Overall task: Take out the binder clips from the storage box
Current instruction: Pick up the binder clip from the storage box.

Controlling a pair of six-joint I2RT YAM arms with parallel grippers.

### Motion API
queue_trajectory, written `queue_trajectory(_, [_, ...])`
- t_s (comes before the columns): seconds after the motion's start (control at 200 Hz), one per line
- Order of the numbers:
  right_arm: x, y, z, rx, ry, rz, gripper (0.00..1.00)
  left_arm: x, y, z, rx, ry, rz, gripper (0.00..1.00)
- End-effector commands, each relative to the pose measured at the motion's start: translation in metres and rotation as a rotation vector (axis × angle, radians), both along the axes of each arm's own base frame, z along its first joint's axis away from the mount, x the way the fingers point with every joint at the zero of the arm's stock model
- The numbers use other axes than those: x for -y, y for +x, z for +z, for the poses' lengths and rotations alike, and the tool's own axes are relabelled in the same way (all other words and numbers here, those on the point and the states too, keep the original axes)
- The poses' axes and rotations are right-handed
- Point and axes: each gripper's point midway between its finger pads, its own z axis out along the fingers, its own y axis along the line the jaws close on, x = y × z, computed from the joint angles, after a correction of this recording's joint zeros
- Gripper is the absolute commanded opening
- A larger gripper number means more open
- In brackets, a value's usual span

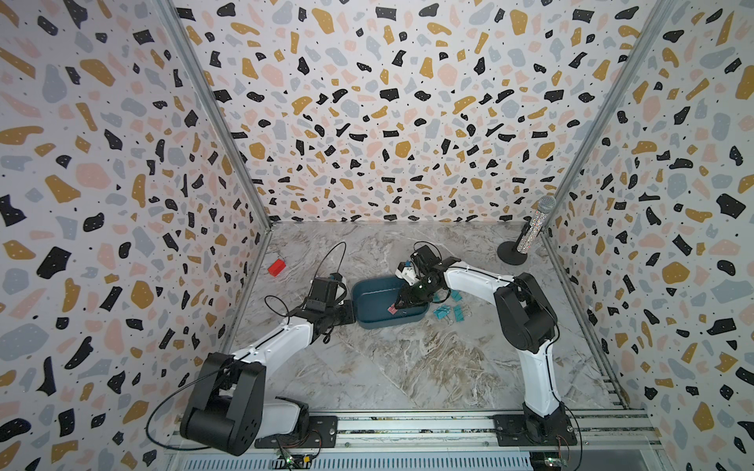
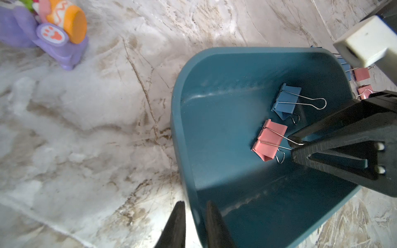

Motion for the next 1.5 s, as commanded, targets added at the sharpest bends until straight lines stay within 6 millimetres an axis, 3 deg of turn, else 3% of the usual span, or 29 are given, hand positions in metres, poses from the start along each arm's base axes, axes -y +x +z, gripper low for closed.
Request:
queue_trajectory(0.0, [-0.007, 0.004, 0.014, 0.020, 0.020, 0.001, 0.37, -0.001, 0.001, 0.003, 0.016, 0.011, -0.003, 0.21])
queue_trajectory(1.121, [0.003, 0.014, 0.026, 0.104, -0.058, 0.032, 0.06, -0.001, 0.001, 0.004, 0.018, 0.013, -0.003, 0.21])
queue_trajectory(1.492, [-0.003, 0.016, 0.070, 0.160, 0.024, 0.036, 0.00, -0.001, 0.001, 0.003, 0.018, 0.015, -0.002, 0.21])
